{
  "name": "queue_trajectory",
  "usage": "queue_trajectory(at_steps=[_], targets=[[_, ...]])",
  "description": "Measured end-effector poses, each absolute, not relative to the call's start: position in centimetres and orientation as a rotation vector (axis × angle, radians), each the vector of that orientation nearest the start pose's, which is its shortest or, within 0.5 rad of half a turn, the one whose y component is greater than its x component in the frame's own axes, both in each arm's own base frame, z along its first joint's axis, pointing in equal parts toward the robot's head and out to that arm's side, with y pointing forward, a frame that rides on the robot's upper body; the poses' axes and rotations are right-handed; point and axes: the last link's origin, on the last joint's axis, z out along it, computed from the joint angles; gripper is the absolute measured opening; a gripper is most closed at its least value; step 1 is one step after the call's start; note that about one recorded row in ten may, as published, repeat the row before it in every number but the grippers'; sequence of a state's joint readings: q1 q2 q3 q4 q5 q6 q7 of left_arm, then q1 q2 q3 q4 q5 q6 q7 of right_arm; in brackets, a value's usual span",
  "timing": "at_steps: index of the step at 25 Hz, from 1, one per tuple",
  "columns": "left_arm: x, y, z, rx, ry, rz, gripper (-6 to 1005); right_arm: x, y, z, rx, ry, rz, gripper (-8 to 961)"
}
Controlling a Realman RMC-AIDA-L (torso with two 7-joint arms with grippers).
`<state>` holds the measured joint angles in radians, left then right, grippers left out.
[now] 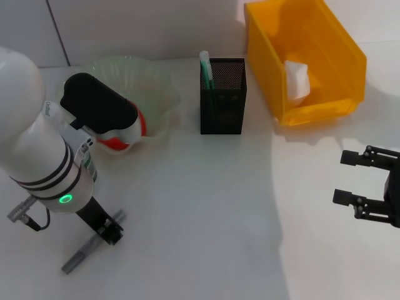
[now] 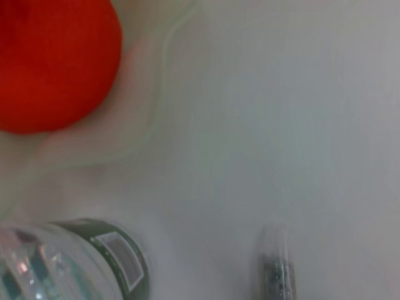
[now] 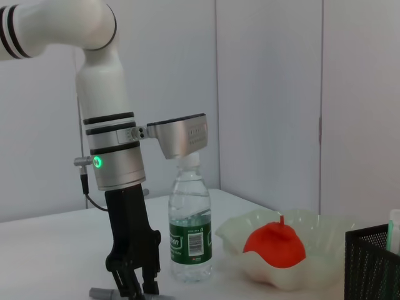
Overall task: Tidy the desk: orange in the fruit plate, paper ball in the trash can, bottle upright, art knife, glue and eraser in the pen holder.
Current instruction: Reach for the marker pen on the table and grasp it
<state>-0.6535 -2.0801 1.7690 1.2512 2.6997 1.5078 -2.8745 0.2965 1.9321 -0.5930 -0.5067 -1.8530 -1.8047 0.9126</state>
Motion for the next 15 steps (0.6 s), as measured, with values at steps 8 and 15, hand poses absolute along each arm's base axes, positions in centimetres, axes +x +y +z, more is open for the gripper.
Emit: queue_trajectory(at_steps=[8,15], targets=[[-18.06,33.31,-6.04,-2.483,-0.874,0.868,350,33.15,24.93,5.77,-2.574,0.289,0.828,710],[-17.93,33.31,-6.16,-2.490,-0.863,0.870,246,33.16,24.92,5.77,-2.575,0.289,0.827,710]])
